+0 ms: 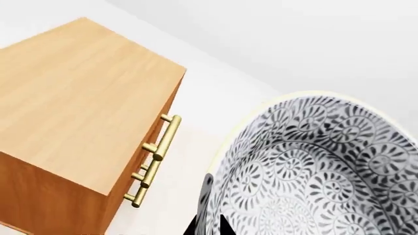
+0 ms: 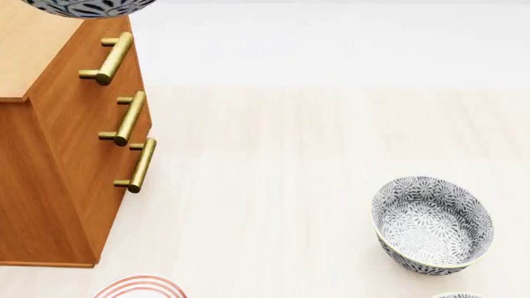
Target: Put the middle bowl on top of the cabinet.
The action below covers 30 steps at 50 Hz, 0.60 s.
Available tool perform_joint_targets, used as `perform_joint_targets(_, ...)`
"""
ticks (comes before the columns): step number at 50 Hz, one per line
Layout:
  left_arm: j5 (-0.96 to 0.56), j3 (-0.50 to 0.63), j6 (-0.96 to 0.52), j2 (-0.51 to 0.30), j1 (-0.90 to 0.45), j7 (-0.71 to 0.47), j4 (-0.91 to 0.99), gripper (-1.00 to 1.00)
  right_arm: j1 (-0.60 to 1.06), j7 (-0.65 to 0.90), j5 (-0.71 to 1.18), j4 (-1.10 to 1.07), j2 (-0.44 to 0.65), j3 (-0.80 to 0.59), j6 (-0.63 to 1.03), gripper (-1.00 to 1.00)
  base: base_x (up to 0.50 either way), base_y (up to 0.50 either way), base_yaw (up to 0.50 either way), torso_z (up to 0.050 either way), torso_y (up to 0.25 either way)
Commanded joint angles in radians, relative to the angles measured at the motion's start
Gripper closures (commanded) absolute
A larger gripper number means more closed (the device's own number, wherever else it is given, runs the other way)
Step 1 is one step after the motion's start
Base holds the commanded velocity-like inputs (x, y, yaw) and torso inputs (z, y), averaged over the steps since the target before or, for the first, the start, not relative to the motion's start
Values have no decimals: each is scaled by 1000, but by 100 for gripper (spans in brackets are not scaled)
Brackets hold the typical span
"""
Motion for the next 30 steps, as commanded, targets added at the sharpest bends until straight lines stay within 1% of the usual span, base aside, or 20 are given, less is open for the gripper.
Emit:
perform_joint_targets(1, 18, 60, -39, 34, -78, 25, -243, 100, 8, -19, -15, 1, -17, 26, 10, -100, 0, 0, 0, 0, 0)
perform_joint_targets(5, 20, 88, -56, 43, -75, 36, -328, 100, -4, -19, -12, -6, -16, 31, 3, -100, 0, 0, 0, 0, 0)
perform_joint_targets(14, 62, 140, -56, 39, -49, 61, -440, 100, -3, -11, -16, -9, -17, 28, 3, -100, 0, 0, 0, 0, 0)
perform_joint_targets(30, 84, 165, -18, 7, -11, 76, -527, 100, -13, -4, -15, -16, -14, 27, 0, -100, 0, 0, 0, 0, 1)
